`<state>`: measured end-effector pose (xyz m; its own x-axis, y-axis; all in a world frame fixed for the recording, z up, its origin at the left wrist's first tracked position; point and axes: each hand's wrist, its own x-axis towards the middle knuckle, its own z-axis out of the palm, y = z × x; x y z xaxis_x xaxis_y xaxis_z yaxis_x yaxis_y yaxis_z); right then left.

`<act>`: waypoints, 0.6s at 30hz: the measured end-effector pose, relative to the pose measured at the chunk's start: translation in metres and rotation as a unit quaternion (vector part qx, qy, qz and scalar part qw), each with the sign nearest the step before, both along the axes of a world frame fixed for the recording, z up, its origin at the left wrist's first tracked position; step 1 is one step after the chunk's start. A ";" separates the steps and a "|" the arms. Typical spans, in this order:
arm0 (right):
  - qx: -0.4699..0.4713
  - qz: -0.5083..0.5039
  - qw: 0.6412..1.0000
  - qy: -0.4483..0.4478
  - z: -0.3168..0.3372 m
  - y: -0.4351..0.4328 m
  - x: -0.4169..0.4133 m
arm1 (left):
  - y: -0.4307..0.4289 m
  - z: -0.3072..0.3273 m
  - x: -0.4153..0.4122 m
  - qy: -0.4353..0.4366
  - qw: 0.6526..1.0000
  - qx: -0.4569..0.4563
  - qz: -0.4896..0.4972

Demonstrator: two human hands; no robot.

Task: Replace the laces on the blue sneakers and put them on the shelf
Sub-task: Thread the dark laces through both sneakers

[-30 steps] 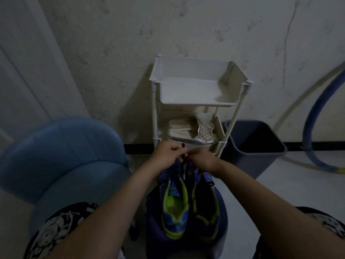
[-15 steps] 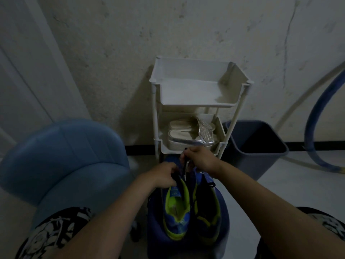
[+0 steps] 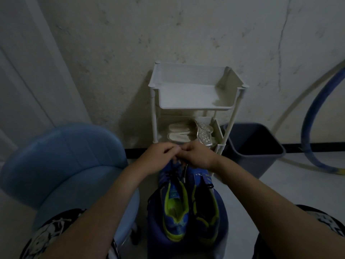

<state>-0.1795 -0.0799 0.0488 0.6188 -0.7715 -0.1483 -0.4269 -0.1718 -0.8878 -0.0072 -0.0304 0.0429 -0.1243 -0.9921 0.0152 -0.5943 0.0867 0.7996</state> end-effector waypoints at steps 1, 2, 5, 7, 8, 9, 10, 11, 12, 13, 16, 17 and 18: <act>-0.016 0.014 0.999 0.024 0.001 0.001 -0.001 | -0.001 -0.002 0.005 -0.015 1.000 0.007 0.005; -0.029 0.026 0.998 0.046 0.002 0.001 -0.003 | -0.002 -0.002 0.009 -0.032 0.999 0.014 0.013; -0.040 0.042 0.996 0.071 0.002 0.002 -0.005 | 0.001 0.003 0.016 -0.033 0.999 0.040 -0.004; -0.052 0.033 0.995 0.082 0.000 0.000 -0.006 | 0.005 0.006 0.018 -0.022 0.998 0.060 -0.022; -0.061 0.028 0.993 0.095 -0.002 -0.001 -0.007 | 0.007 0.008 0.019 -0.030 0.997 0.065 -0.022; -0.071 0.021 0.991 0.114 -0.003 -0.003 -0.009 | 0.007 0.008 0.021 -0.046 0.996 0.068 -0.018; -0.081 0.013 0.987 0.136 -0.005 -0.004 -0.011 | 0.007 0.007 0.024 -0.061 0.995 0.072 -0.013; -0.090 0.006 0.983 0.160 -0.006 -0.007 -0.013 | 0.007 0.007 0.027 -0.076 0.994 0.077 -0.008; -0.097 -0.001 0.978 0.185 -0.007 -0.008 -0.016 | 0.007 0.006 0.032 -0.091 0.992 0.083 -0.002; -0.102 -0.007 0.972 0.210 -0.007 -0.010 -0.019 | 0.006 0.005 0.037 -0.109 0.990 0.087 0.003; -0.128 -0.022 0.947 0.294 -0.008 -0.013 -0.025 | 0.007 0.004 0.054 -0.165 0.981 0.103 0.005; -0.144 -0.027 0.934 0.325 -0.011 -0.016 -0.027 | 0.007 0.003 0.058 -0.176 0.978 0.109 0.005; -0.156 -0.038 0.922 0.351 -0.016 -0.019 -0.029 | 0.007 0.003 0.062 -0.182 0.976 0.116 0.009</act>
